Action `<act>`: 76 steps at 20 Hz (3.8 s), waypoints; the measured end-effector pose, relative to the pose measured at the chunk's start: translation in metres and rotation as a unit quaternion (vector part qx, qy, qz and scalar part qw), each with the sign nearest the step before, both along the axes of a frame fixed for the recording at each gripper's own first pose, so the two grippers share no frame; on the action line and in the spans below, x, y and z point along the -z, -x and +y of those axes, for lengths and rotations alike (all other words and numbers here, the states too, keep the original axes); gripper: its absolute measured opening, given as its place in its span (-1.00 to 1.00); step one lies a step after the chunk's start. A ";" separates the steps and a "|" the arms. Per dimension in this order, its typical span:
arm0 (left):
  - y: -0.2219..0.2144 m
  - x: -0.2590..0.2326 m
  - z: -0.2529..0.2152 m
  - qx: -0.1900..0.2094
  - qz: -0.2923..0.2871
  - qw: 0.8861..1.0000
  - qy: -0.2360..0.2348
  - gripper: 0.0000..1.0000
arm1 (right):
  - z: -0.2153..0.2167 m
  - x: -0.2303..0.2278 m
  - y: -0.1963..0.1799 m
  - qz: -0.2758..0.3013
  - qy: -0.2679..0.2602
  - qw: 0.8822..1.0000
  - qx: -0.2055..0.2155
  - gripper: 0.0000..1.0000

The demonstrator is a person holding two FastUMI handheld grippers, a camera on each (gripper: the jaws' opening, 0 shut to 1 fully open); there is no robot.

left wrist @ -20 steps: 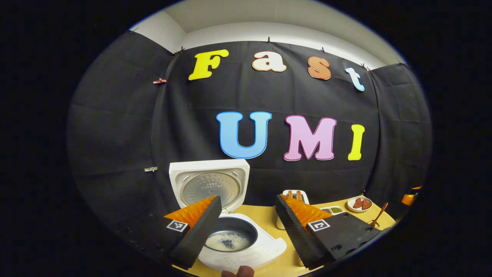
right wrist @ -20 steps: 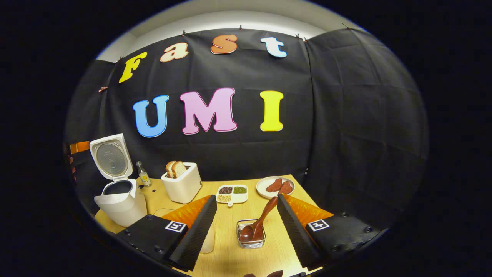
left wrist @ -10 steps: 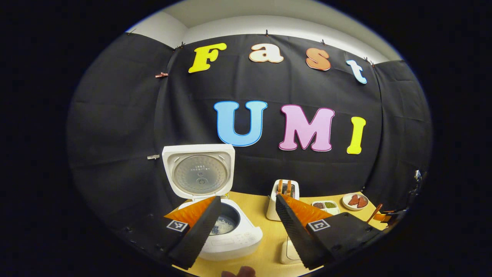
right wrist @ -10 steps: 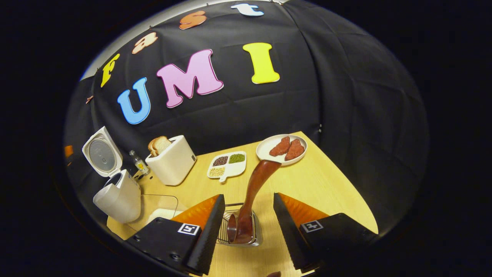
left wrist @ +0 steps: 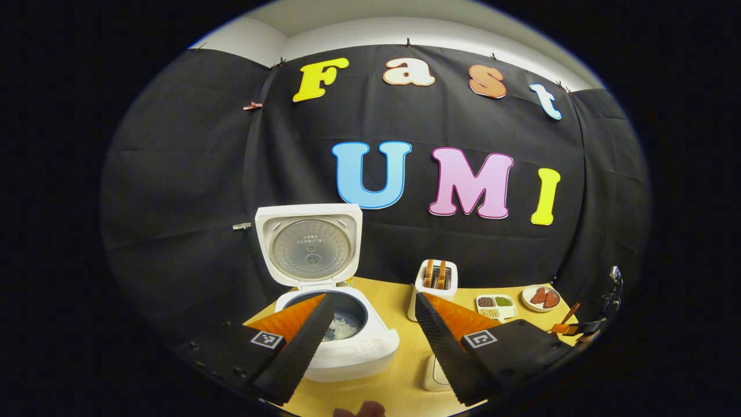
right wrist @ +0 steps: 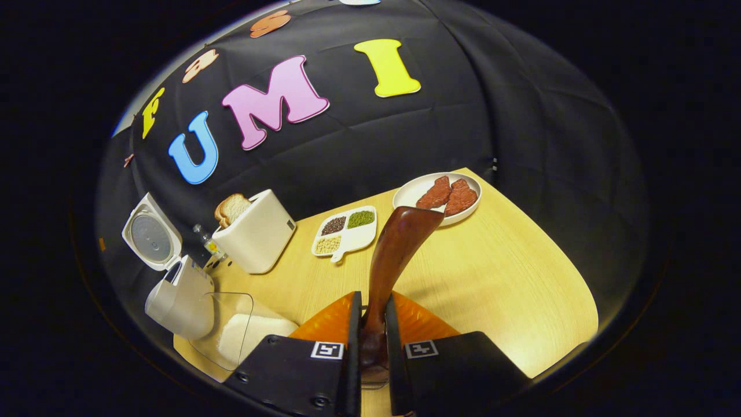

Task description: Close the left gripper, press the button to open the rice cooker; take a wooden spoon from the chopstick holder with the right hand, scoop a spoonful of rice and pour it into the rice cooker, then put the wooden spoon back into the chopstick holder.

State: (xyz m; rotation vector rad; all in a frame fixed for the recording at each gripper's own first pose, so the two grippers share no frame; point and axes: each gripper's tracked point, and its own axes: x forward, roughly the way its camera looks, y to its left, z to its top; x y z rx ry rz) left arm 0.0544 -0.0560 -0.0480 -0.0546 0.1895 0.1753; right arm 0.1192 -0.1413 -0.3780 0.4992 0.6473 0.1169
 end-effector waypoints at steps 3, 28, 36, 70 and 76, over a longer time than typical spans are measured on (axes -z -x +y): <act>0.002 0.003 0.007 -0.002 0.002 1.000 0.001 0.94 | 0.002 0.003 -0.002 -0.002 -0.020 1.000 0.024 -0.71; 0.023 0.003 0.095 0.054 -0.018 0.998 -0.009 0.95 | 0.229 -0.096 0.015 -0.168 0.249 0.938 -0.174 -0.75; 0.018 0.013 0.124 0.067 -0.012 0.998 0.000 0.94 | 0.236 -0.027 0.016 -0.095 0.343 0.922 -0.154 -0.84; 0.027 0.008 0.147 0.075 -0.028 0.996 0.024 0.90 | 0.172 -0.131 0.015 0.035 -0.394 0.896 0.204 -0.84; 0.035 0.016 0.164 0.061 -0.028 0.997 0.025 0.91 | 0.243 -0.213 -0.010 0.021 -0.418 0.896 0.148 -0.84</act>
